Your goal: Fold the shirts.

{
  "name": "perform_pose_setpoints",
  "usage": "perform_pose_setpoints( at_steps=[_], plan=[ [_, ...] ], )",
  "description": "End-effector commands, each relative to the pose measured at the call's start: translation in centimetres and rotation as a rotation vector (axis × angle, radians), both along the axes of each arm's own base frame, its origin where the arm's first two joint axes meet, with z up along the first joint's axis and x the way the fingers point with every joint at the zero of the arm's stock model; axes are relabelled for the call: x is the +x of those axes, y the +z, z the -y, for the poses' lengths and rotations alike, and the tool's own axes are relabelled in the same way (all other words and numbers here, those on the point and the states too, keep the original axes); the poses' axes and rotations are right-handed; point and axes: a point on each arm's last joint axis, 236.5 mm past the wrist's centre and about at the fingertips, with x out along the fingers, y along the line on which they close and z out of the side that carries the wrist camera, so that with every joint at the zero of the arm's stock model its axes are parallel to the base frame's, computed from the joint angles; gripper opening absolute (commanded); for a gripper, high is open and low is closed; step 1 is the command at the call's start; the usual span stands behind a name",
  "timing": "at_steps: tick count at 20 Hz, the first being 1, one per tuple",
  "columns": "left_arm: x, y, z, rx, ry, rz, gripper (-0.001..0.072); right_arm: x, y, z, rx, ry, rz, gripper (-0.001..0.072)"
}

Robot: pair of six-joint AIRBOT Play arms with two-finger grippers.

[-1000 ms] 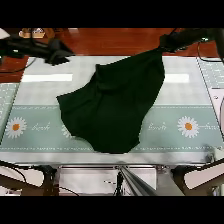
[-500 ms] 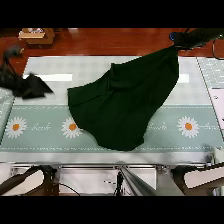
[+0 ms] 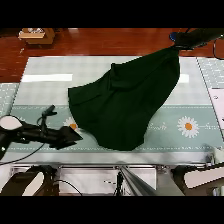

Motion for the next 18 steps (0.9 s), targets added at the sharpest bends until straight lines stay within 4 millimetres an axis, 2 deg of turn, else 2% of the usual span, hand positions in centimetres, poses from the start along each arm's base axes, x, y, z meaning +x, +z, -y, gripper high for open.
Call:
perform_pose_setpoints(
  at_steps=[1, 6, 9, 16, 18],
  plan=[
    [0.1, -1.8, 2.3, 0.004, 0.049, 0.013, 0.0581, 0.0, -0.1, 0.0, 0.001, 0.001, -0.002, 0.0032],
    [0.1, -4.3, 4.8, 0.031, 0.041, -0.023, 0.0581, 0.0, -0.2, -0.1, 0.003, 0.002, -0.003, 0.0032],
    [0.0, -5.1, 6.3, 0.014, 0.018, -0.043, 0.0581, 0.0, -0.2, -0.1, 0.003, 0.002, -0.003, 0.0032],
    [2.8, -6.4, 8.6, 0.047, -0.039, -0.016, 0.0581, 0.0, -0.2, -0.1, 0.003, 0.003, -0.005, 0.0032],
    [2.8, -6.8, 9.4, 0.047, -0.082, -0.025, 0.0581, 0.0, -0.2, -0.1, 0.003, 0.003, -0.007, 0.0032]
  ],
)
